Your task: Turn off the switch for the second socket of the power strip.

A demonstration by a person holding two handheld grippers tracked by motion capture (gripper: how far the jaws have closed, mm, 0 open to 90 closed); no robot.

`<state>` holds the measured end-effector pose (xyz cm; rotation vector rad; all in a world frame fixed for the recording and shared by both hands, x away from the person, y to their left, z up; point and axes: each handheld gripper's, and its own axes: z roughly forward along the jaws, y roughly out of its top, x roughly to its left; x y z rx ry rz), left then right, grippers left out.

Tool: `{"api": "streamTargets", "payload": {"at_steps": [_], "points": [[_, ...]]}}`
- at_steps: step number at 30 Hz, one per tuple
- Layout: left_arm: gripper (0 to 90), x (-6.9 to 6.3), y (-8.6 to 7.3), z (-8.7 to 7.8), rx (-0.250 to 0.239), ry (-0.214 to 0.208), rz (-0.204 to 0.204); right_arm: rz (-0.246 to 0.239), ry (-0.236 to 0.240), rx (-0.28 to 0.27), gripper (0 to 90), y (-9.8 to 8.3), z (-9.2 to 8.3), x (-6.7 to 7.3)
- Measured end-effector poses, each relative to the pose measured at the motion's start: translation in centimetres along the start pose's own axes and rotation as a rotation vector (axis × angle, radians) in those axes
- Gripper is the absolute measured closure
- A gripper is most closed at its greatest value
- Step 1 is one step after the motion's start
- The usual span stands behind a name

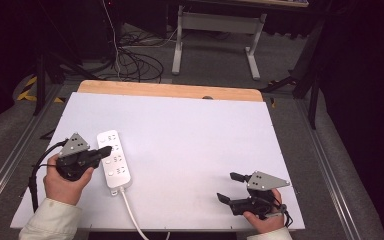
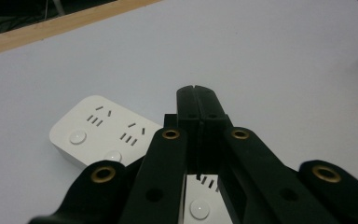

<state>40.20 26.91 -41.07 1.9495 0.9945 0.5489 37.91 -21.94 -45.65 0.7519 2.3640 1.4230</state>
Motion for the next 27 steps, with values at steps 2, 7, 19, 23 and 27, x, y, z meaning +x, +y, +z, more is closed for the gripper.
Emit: {"api": "streamTargets", "payload": {"at_steps": [2,7,19,23,27], "points": [[90.0,0.2,0.2,0.2,0.029,0.009,0.011,0.0,0.0,0.0,20.0,0.0,0.0,0.0],[90.0,0.7,0.4,0.8,0.09,0.008,0.006,0.0,0.0,0.002,20.0,0.0,0.0,0.0],[89.9,1.6,0.1,2.5,0.248,0.012,-0.042,0.0,0.006,0.007,20.0,0.0,0.1,0.0],[89.9,1.7,0.1,2.7,0.272,0.023,-0.037,-0.002,0.007,0.009,20.0,0.0,0.1,0.0],[90.0,1.8,0.0,3.0,0.297,0.021,-0.039,-0.002,0.007,0.01,20.0,0.0,0.1,0.0]]}}
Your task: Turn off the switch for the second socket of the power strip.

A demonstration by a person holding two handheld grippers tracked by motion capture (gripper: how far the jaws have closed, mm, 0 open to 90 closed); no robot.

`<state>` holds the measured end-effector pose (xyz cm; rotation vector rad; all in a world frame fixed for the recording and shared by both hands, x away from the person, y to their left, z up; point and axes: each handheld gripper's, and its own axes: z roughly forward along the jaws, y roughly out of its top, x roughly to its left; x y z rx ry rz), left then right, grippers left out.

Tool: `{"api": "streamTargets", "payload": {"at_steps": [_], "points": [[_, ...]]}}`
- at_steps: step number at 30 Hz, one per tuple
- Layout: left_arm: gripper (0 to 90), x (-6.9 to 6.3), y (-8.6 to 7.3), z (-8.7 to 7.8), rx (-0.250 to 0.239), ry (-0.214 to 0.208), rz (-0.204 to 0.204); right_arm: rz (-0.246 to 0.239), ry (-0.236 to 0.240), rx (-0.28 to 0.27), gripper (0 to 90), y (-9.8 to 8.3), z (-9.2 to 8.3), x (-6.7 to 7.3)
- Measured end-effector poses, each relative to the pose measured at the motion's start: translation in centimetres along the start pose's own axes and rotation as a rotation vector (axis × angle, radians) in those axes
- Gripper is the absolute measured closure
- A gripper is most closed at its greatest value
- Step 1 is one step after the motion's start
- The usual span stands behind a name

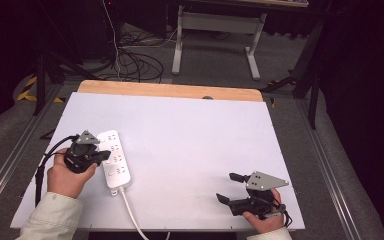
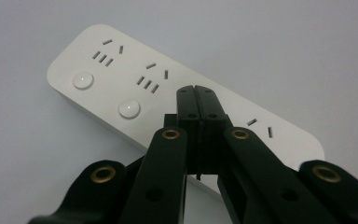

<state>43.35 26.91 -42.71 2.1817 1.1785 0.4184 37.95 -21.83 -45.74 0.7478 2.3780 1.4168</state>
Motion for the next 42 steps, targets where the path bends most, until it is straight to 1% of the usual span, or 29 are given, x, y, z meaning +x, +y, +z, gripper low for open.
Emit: {"api": "streamTargets", "payload": {"at_steps": [5,6,10,14,15,16,17,19,21,23,28,32,37,42], "points": [[90.0,0.0,0.0,0.3,0.024,-0.002,0.0,-0.002,0.001,0.001,20.1,0.0,0.0,0.0],[90.0,0.0,0.0,0.5,0.033,0.006,0.004,-0.002,0.001,0.001,20.1,0.0,0.0,0.0],[90.0,0.1,0.0,0.7,0.045,0.004,0.0,-0.003,0.0,0.002,20.1,0.0,0.0,0.0],[90.0,0.1,0.0,1.0,0.071,0.01,0.005,-0.002,0.0,0.001,20.1,0.0,0.0,0.0],[90.0,0.1,0.0,1.1,0.077,0.003,0.006,-0.002,0.001,0.0,20.1,0.0,0.0,0.0],[90.0,0.1,0.0,1.2,0.08,0.004,0.004,-0.003,0.001,0.002,20.0,0.0,0.0,0.0],[90.0,0.1,0.1,1.2,0.084,0.01,0.013,-0.003,0.001,0.002,20.0,0.0,0.0,0.0],[90.0,0.0,0.0,1.3,0.09,0.014,0.011,-0.004,0.001,0.002,20.1,0.0,0.0,0.0],[89.9,0.1,0.0,1.4,0.103,0.013,0.012,-0.004,0.001,0.002,20.1,0.0,0.1,0.0],[89.9,0.1,0.0,1.5,0.105,0.02,0.015,-0.005,0.002,0.002,20.1,0.0,0.1,0.0],[90.0,0.2,-0.1,1.8,0.118,0.021,0.02,-0.005,0.001,0.002,20.1,0.0,0.1,0.0],[89.9,0.2,-0.1,1.8,0.118,0.025,0.022,-0.006,0.002,0.003,20.1,0.0,0.1,0.1],[89.9,0.1,-0.1,1.9,0.11,0.023,0.013,-0.005,0.003,0.003,20.1,0.0,0.1,0.1],[89.9,0.2,-0.2,2.0,0.112,0.022,0.018,-0.003,0.005,0.003,20.1,0.0,0.1,0.1]]}}
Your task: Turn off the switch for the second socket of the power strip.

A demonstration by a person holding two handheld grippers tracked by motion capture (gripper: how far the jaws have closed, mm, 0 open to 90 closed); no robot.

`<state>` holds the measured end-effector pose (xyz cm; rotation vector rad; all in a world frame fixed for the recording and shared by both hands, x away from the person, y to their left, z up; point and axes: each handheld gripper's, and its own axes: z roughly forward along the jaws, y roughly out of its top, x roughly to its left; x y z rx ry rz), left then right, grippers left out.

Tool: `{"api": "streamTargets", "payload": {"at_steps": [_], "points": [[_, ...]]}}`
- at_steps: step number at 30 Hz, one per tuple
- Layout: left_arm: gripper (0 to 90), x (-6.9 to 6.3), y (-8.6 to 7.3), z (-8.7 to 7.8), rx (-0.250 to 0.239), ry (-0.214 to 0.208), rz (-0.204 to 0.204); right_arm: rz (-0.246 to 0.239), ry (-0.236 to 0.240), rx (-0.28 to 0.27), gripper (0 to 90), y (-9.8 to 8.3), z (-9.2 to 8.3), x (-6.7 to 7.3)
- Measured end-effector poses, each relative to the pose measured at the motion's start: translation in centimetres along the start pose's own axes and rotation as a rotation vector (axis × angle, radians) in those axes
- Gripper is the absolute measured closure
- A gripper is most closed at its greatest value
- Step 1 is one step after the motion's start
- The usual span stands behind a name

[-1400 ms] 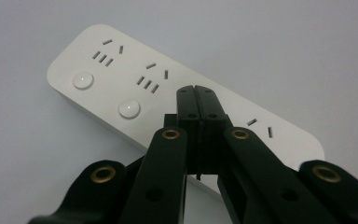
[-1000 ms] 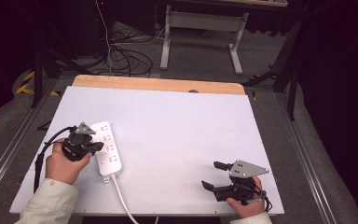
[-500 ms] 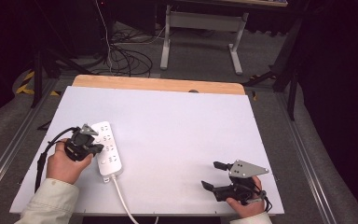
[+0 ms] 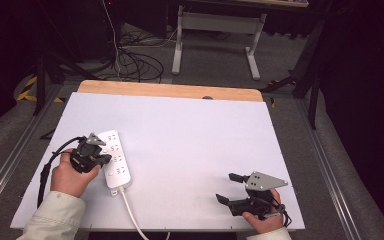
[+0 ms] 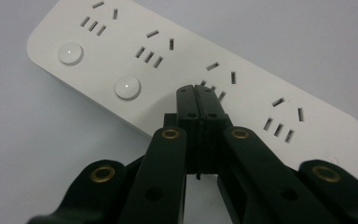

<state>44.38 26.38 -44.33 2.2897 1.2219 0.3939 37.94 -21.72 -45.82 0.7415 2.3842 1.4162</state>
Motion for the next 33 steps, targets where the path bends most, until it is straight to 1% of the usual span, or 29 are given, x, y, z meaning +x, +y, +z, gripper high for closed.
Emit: {"api": "streamTargets", "payload": {"at_steps": [4,9,16,18,22,25,29,33], "points": [[90.0,0.0,-0.04,0.09,0.003,-0.001,-0.005,0.0,-0.001,0.0,20.1,0.0,0.0,-0.01],[90.0,0.24,-0.22,0.13,-0.007,-0.016,-0.017,0.0,0.0,-0.001,20.1,-0.01,-0.01,0.0],[90.0,0.15,-0.27,0.14,-0.01,-0.009,-0.013,0.001,-0.001,0.0,20.1,0.0,0.0,0.01],[90.0,0.1,-0.28,0.14,-0.011,-0.004,-0.006,0.0,0.0,0.0,20.1,0.0,-0.01,0.02],[90.0,0.06,-0.29,0.16,-0.012,-0.006,-0.01,-0.001,-0.001,-0.001,20.1,0.0,-0.03,0.02],[90.0,-0.04,-0.27,0.15,-0.009,0.002,-0.006,-0.002,-0.001,-0.001,20.1,0.0,-0.05,0.03],[90.0,-0.01,-0.29,0.15,-0.008,-0.005,-0.007,-0.002,-0.002,-0.001,20.1,-0.01,-0.06,0.04],[90.0,-0.11,-0.28,0.14,-0.009,0.011,0.001,-0.002,-0.002,-0.002,20.1,-0.01,-0.07,0.04]]}}
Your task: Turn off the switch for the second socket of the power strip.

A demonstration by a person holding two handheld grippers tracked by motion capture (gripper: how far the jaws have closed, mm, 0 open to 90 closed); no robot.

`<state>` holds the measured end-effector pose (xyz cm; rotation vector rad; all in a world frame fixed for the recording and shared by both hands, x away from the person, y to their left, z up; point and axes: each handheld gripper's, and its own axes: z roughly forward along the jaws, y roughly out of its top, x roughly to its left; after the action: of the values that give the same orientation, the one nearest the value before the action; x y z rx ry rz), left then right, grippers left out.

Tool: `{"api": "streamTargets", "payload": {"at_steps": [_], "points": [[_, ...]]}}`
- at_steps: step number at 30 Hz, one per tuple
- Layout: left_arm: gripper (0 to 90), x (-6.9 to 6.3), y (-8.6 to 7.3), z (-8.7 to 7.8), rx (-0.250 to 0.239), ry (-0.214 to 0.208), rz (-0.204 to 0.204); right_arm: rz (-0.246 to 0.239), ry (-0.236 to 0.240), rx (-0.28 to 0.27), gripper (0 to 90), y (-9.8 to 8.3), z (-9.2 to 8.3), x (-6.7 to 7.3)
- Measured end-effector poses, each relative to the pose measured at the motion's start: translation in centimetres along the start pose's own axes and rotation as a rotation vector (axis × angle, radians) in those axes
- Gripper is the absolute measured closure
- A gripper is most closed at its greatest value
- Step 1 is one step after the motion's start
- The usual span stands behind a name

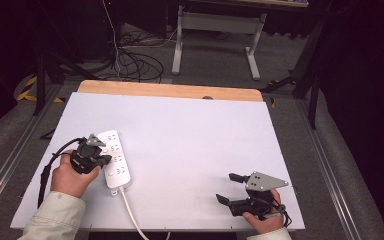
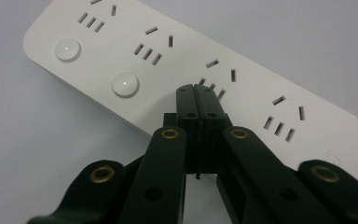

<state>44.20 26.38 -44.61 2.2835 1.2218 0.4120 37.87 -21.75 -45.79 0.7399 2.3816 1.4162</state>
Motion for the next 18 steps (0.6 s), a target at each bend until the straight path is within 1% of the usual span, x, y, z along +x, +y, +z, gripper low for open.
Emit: {"api": "streamTargets", "payload": {"at_steps": [7,8,12,18], "points": [[90.0,0.0,-0.06,0.04,-0.003,-0.009,-0.014,0.0,-0.002,0.001,20.1,0.0,0.02,0.03],[90.0,0.01,-0.05,0.03,-0.002,-0.006,-0.008,0.0,-0.003,0.001,20.1,0.0,0.02,0.03],[90.0,0.08,-0.06,0.05,-0.002,-0.01,-0.008,-0.001,-0.002,0.002,20.1,0.0,0.03,0.06],[90.0,0.07,-0.07,0.16,-0.002,-0.013,-0.016,-0.001,-0.003,0.003,20.1,0.0,0.02,0.05]]}}
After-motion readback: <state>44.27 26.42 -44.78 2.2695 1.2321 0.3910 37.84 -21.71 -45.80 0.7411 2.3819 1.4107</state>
